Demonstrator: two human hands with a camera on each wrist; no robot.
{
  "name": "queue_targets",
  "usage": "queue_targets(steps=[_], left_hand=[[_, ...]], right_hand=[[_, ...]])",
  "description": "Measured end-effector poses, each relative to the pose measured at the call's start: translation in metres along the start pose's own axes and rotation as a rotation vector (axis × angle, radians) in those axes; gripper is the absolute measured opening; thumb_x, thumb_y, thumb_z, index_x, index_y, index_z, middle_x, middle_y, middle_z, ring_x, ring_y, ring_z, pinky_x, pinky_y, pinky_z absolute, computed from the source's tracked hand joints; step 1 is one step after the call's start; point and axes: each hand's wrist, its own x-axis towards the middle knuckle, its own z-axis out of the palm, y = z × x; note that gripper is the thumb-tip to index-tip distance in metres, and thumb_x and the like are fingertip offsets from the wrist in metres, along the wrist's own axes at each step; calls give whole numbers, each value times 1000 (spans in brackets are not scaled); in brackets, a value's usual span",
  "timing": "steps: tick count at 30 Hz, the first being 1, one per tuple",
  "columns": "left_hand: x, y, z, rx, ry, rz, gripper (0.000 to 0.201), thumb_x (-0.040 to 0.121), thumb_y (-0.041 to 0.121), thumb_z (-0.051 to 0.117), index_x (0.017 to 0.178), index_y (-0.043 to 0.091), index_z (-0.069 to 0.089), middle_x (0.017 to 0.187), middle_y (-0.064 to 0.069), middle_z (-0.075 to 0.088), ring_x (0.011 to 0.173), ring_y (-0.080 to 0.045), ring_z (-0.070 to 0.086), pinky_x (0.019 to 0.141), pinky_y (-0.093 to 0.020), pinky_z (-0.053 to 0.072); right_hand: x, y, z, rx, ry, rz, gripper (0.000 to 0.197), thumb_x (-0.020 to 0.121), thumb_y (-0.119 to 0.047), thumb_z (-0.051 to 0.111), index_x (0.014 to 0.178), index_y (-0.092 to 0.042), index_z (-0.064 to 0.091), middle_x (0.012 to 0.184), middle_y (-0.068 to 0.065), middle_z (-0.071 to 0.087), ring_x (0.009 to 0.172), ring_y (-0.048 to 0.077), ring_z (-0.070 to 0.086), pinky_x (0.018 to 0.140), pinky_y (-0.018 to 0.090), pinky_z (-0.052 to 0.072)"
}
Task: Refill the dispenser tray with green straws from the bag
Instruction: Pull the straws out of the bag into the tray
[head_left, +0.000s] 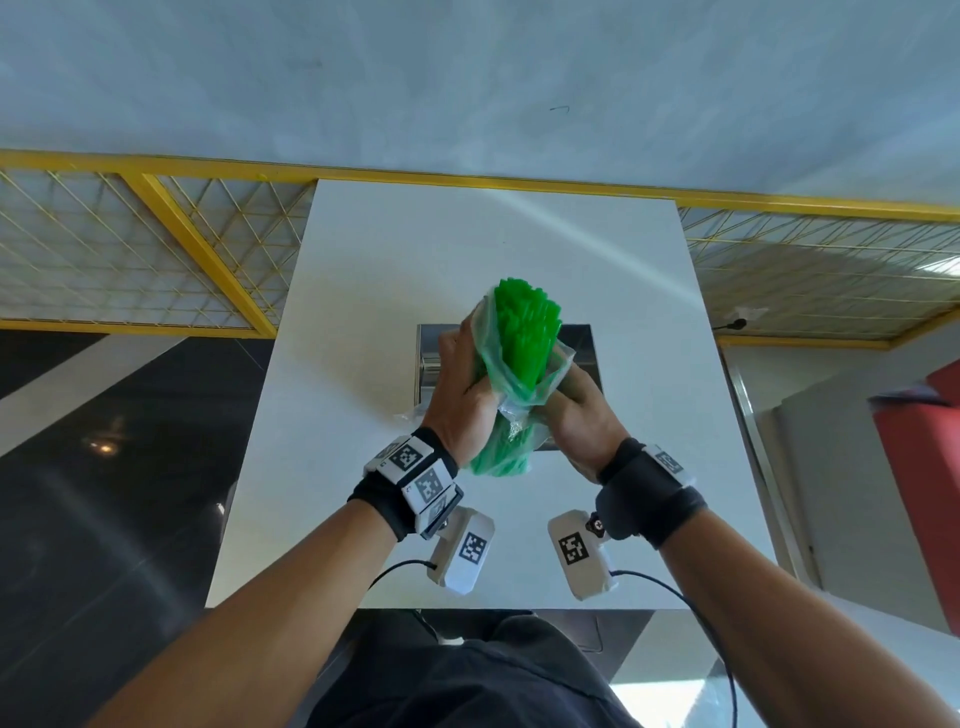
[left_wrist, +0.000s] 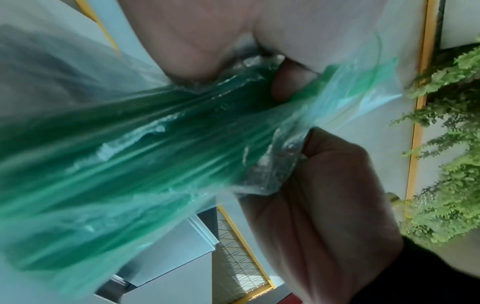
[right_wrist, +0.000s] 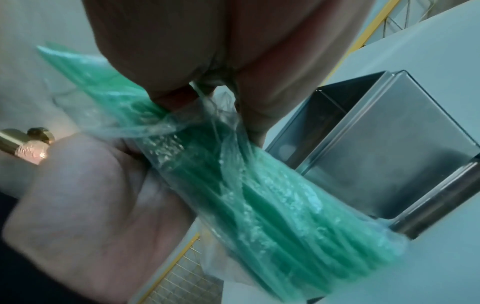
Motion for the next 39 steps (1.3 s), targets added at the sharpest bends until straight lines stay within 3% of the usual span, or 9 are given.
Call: queue_targets(steps=[3, 6, 8, 11, 19, 25, 28, 32, 39], left_hand=[[-1, -1, 0, -9, -18, -44, 19, 76, 13, 62, 93, 9, 55, 95, -28, 46, 79, -38, 47, 68, -45, 45], [-6, 18, 1, -99, 4, 8, 20, 70, 4, 57, 73, 19, 44, 82, -12, 38, 71, -23, 37, 61, -33, 35], [-4, 32, 2, -163, 67, -36, 35, 68, 1, 51, 66, 35, 52, 72, -3, 43, 69, -17, 39, 59, -32, 37], [-9, 51, 3, -350, 12, -77, 12, 77, 14, 53, 75, 24, 58, 68, -5, 43, 66, -23, 40, 59, -42, 39], [-9, 56, 1, -653, -210, -377, 68, 102, 48, 20, 99, 13, 78, 96, -12, 75, 90, -26, 71, 86, -39, 54], [8, 30, 0, -296, 128, -399, 49, 82, 40, 56, 114, 3, 56, 101, -22, 61, 101, -49, 65, 80, -57, 53], [9, 21, -2, -176, 216, -218, 31, 88, 16, 49, 109, 38, 50, 105, -24, 64, 88, -38, 67, 74, -51, 54], [6, 30, 0, 59, 119, -83, 14, 99, 1, 38, 108, 10, 46, 89, 0, 55, 71, -1, 56, 67, -29, 46], [-17, 40, -18, 468, -166, 29, 51, 97, 59, 26, 134, 31, 49, 129, 1, 60, 114, -16, 60, 97, -45, 48]], right_hand=[[-4, 1, 1, -34, 16, 30, 32, 86, -20, 53, 116, -13, 61, 86, -8, 77, 80, 8, 71, 65, 35, 61], [-3, 5, -1, -80, -36, 27, 39, 82, -14, 50, 120, -10, 59, 98, 29, 66, 82, 27, 59, 70, 67, 55], [-1, 3, -3, -72, -99, 26, 51, 73, -8, 48, 124, -4, 55, 92, 16, 68, 83, 21, 59, 72, 45, 55], [0, -5, -3, -77, -212, 30, 67, 75, -6, 50, 142, -6, 46, 118, -11, 71, 108, 5, 65, 88, 20, 52], [6, 6, -6, -67, -150, 49, 64, 85, -13, 56, 146, -20, 39, 130, -4, 64, 117, 9, 63, 100, 29, 51], [14, 7, -3, -11, -76, 44, 69, 78, -4, 52, 146, -11, 40, 118, 2, 68, 100, 8, 68, 85, 27, 56], [19, 4, -3, 40, -47, 31, 71, 73, 0, 47, 143, -11, 43, 115, 5, 67, 95, 12, 66, 79, 28, 56], [29, 5, -5, 122, 6, 13, 68, 71, 0, 45, 139, -9, 49, 123, 19, 65, 107, 33, 62, 91, 49, 55], [24, 0, -2, 423, 69, 4, 53, 74, 10, 33, 123, 13, 51, 104, 22, 60, 96, 37, 59, 88, 55, 53]])
